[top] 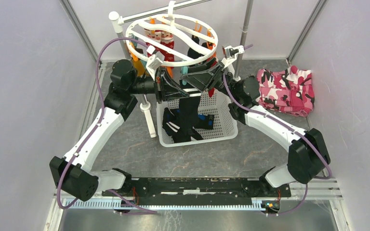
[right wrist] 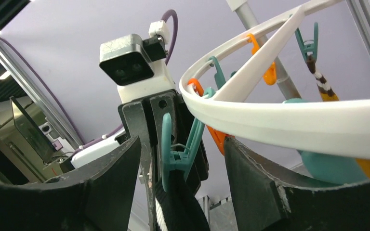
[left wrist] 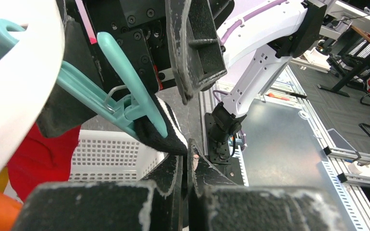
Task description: Remove the socks clipped to the hanger
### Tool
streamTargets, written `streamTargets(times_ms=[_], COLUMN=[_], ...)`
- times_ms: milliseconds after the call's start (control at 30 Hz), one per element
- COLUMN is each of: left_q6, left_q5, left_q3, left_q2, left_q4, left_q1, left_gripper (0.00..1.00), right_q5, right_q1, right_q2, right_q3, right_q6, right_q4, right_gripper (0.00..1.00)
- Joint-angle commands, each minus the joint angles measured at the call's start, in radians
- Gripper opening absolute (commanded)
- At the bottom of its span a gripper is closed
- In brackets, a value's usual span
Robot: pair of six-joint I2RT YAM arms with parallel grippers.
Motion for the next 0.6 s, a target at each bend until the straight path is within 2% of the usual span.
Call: streamTargets(times_ms=[0, 167, 300, 400, 467, 567], left_q6=[-0.016, 0.013, 0.072, 0.177, 0.257, 0.393], left_q5=[0.078, 0.07, 0.051, 0.015, -0.012, -0.059], left_q3=[0.021, 0.027, 0.031, 0.045, 0.043, 0.033], left_q2=[-0.011, -0.009, -0.013, -0.015, -0.02, -0.026], left_q4=[-0.013, -0.048, -0.103, -0.215, -0.292, -0.41], left_q1=[0.0, 0.002, 0.004, 0.005, 0.006, 0.006], left_gripper=[0.02, 0.02, 0.02, 0.02, 0.02, 0.02], right_q5=[0.041, 0.046, 0.052, 0.054, 0.053, 0.05], right_q1=[0.005, 0.006, 0.004, 0.005, 0.005, 0.005], right_q2=[0.015, 0.022, 0.01, 0.002, 0.0, -0.006], right_q3=[0.056, 0.057, 0.052, 0.058, 0.066, 0.077], right_q6=[0.06, 0.074, 0.053, 0.03, 0.01, -0.021], right_q4=[0.131, 0.147, 0.11, 0.068, 0.036, -0.011], right_gripper=[0.69, 0.56, 0.28, 0.12, 0.04, 0.02])
